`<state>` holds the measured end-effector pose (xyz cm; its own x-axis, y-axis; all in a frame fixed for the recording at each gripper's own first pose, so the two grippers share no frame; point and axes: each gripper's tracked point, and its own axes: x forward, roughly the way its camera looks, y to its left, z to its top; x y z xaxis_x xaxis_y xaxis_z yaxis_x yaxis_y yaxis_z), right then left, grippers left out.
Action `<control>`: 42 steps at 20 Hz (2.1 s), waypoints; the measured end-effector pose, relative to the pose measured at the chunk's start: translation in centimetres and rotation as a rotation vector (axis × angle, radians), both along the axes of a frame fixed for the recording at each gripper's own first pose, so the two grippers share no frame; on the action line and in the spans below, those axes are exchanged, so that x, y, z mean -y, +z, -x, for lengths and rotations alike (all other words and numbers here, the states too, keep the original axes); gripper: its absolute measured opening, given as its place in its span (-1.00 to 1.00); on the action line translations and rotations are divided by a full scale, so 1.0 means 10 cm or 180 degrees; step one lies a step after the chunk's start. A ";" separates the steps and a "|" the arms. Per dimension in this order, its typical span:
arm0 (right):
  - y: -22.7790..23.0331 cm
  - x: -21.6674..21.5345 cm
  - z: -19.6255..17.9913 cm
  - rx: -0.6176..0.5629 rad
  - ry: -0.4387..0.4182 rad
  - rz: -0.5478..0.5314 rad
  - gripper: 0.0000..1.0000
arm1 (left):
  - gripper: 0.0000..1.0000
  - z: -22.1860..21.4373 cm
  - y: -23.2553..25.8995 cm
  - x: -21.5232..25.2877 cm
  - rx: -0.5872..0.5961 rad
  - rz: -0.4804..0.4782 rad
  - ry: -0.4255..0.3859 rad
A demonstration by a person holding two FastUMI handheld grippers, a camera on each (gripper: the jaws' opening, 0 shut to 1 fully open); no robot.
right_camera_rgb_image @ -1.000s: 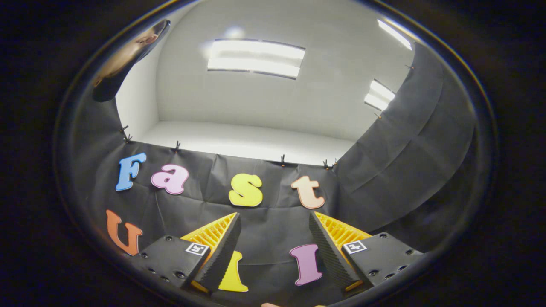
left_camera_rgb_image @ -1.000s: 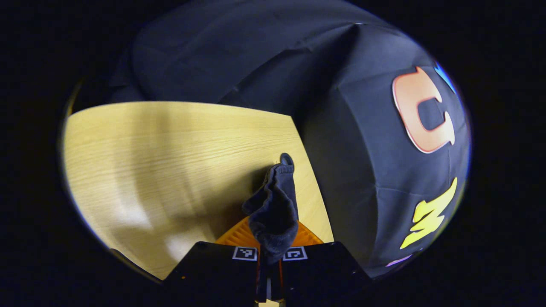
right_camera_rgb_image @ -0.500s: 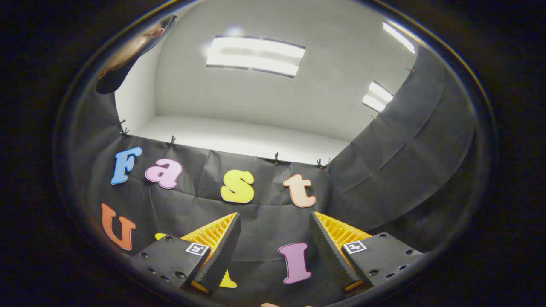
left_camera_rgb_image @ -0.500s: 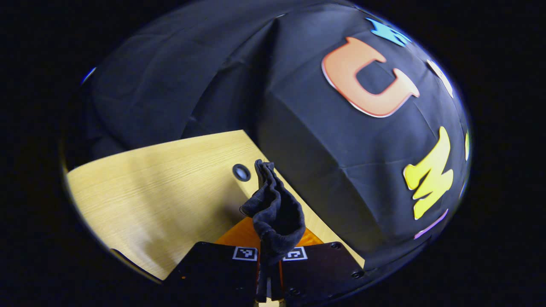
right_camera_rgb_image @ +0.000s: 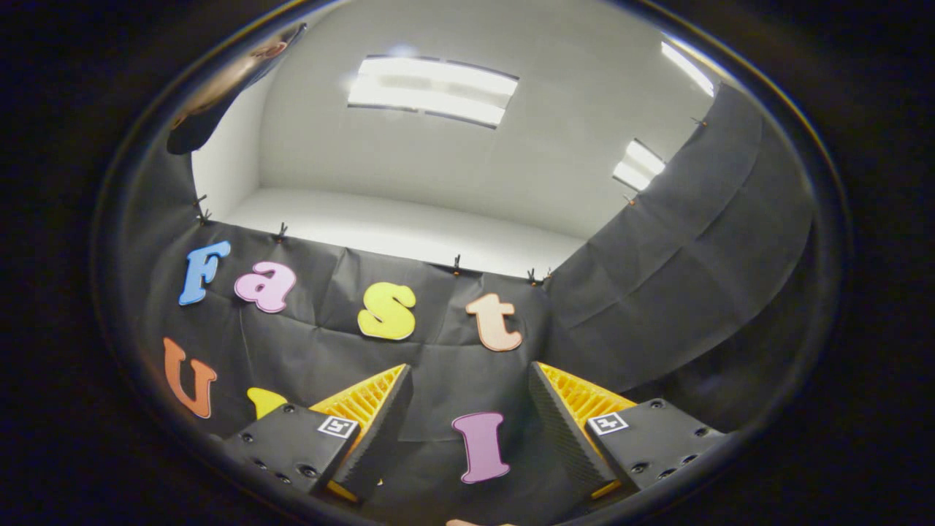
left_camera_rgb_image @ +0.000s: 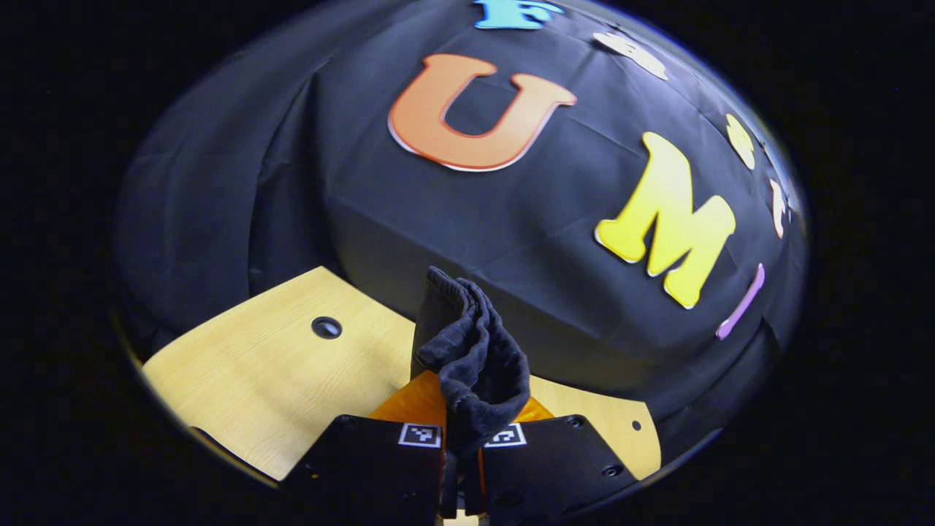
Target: Grasp the waist and the cuffs of the jeans and fold them to make the two legs overlap; first hold the waist and fold one-third of the jeans toward the cuffs, then hold the cuffs and fold the remaining one-third in the same direction to finish folding.
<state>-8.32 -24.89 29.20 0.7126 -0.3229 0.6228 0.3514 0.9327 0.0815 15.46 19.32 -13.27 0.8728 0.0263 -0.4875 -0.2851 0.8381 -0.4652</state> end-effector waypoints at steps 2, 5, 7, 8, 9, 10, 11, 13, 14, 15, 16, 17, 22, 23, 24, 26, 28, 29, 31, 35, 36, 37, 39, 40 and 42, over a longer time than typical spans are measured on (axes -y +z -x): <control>-0.01 0.06 0.00 0.0006 -0.0012 -0.0054 0.95 | -0.75 -0.03 0.12 0.21 0.0055 -0.0114 -0.0168; -0.04 0.15 0.00 -0.0034 -0.0043 -0.0069 0.94 | -0.75 -0.08 0.22 0.49 0.0103 -0.0478 -0.0412; -0.07 0.21 0.01 -0.0067 -0.0093 -0.0045 0.95 | -0.75 -0.08 0.30 0.72 0.0166 -0.0659 -0.0618; -0.06 0.24 0.03 -0.0071 -0.0118 -0.0042 0.96 | -0.75 -0.09 0.31 0.87 0.0192 -0.0710 -0.0724; -0.06 0.28 0.05 -0.0073 -0.0138 -0.0048 0.96 | -0.75 -0.10 0.32 0.98 0.0210 -0.0747 -0.0793; -0.05 0.30 0.07 -0.0078 -0.0152 -0.0053 0.95 | -0.75 -0.09 0.33 1.12 0.0219 -0.0794 -0.0890; -0.08 0.34 0.08 -0.0089 -0.0169 -0.0059 0.96 | -0.75 -0.09 0.32 1.25 0.0233 -0.0835 -0.0979; -0.09 0.40 0.11 -0.0097 -0.0210 -0.0081 0.95 | -0.75 -0.07 0.28 1.54 0.0249 -0.0897 -0.1211; -0.10 0.42 0.13 -0.0093 -0.0216 -0.0098 0.86 | -0.77 -0.06 0.23 1.69 0.0242 -0.0918 -0.1309; -0.11 0.46 0.16 -0.0094 -0.0223 -0.0110 0.96 | -0.75 -0.04 0.19 1.81 0.0231 -0.0942 -0.1403; -0.10 0.48 0.18 -0.0095 -0.0236 -0.0107 0.86 | -0.75 -0.02 0.14 1.92 0.0221 -0.0978 -0.1491; -0.11 0.51 0.18 -0.0099 -0.0264 -0.0105 0.86 | -0.75 -0.01 0.08 2.01 0.0210 -0.1026 -0.1585; -0.10 0.69 0.33 -0.0124 -0.0424 -0.0057 0.96 | -0.75 0.20 -0.38 2.52 0.0025 -0.1308 -0.2146; -0.10 0.73 0.35 -0.0125 -0.0457 -0.0051 0.86 | -0.75 0.21 -0.51 2.62 -0.0030 -0.1391 -0.2264; -0.11 0.74 0.38 -0.0128 -0.0484 -0.0053 0.96 | -0.75 0.28 -0.66 2.68 -0.0106 -0.1477 -0.2380; -0.14 0.81 0.40 -0.0151 -0.0525 -0.0074 0.96 | -0.75 0.42 -0.93 2.83 -0.0255 -0.1585 -0.2572; -0.19 0.88 0.42 -0.0180 -0.0557 -0.0089 0.96 | -0.75 0.52 -1.10 2.92 -0.0354 -0.1682 -0.2682; -0.21 0.90 0.41 -0.0187 -0.0567 -0.0098 0.96 | -0.75 0.54 -1.14 2.96 -0.0394 -0.1709 -0.2722; -0.24 0.93 0.40 -0.0200 -0.0569 -0.0143 0.95 | -0.75 0.52 -1.18 2.98 -0.0423 -0.1769 -0.2760; -0.31 0.95 0.32 -0.0251 -0.0540 -0.0219 0.96 | -0.74 0.58 -1.37 3.05 -0.0517 -0.1900 -0.2913; -0.32 0.95 0.30 -0.0262 -0.0533 -0.0216 0.96 | -0.74 0.60 -1.42 3.06 -0.0550 -0.1945 -0.2979; -0.33 0.93 0.29 -0.0271 -0.0531 -0.0192 0.86 | -0.68 0.65 -1.47 3.07 -0.0581 -0.1985 -0.3049; -0.32 0.90 0.28 -0.0284 -0.0555 -0.0094 0.96 | -0.58 0.67 -1.50 3.08 -0.0580 -0.2027 -0.3147; -0.31 0.88 0.28 -0.0285 -0.0544 -0.0059 0.96 | -0.46 0.67 -1.52 3.09 -0.0569 -0.2034 -0.3152; -0.31 0.84 0.28 -0.0288 -0.0513 -0.0028 0.86 | -0.24 0.66 -1.54 3.09 -0.0581 -0.2003 -0.3117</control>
<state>-11.17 -33.25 26.11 0.7042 -0.4426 0.5551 0.5025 0.8631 0.0506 8.82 -11.53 -28.66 0.5729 -0.3357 -0.7477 0.5880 0.8039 0.0896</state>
